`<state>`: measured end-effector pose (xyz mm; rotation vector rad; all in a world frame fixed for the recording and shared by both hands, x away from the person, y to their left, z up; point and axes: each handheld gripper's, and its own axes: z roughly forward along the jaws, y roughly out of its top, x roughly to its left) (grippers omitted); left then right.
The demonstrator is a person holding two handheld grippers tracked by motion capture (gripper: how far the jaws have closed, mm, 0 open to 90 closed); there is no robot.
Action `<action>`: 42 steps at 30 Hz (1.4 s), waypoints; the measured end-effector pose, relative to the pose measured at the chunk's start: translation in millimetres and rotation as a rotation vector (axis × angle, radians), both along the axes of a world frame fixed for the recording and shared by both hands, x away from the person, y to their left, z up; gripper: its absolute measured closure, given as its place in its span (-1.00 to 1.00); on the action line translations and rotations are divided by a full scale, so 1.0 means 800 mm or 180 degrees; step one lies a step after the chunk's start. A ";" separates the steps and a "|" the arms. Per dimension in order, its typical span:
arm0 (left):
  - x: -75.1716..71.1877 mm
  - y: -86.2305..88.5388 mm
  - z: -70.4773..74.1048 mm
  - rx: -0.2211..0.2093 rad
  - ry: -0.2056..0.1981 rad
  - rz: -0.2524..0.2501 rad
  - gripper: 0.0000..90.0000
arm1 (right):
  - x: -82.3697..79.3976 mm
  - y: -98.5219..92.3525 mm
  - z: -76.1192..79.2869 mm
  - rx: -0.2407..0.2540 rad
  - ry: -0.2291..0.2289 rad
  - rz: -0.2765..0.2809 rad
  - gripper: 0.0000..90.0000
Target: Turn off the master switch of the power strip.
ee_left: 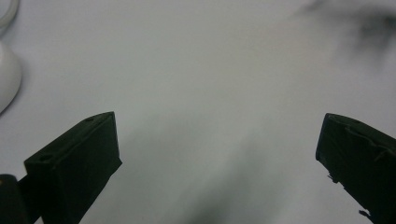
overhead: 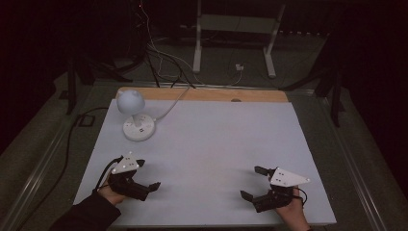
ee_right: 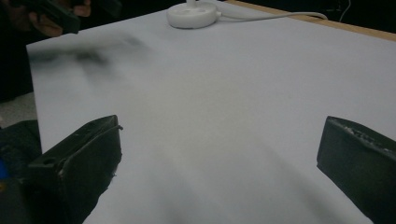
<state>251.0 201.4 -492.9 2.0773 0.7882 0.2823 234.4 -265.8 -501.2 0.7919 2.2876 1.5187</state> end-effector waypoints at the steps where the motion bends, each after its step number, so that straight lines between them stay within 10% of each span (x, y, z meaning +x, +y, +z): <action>1: -0.002 0.001 -0.001 0.0004 -0.0011 0.0005 -1.00 | 0.000 0.000 0.000 0.0002 0.0005 -0.0004 -1.00; 28: -0.030 0.055 -0.036 0.0194 0.0069 0.0262 -0.99 | 0.000 0.000 -0.001 -0.0014 0.0031 0.0018 -1.00; 42: -0.031 0.058 -0.030 0.0015 0.0008 0.0213 -1.00 | 0.000 0.001 -0.001 -0.0022 0.0034 0.0022 -1.00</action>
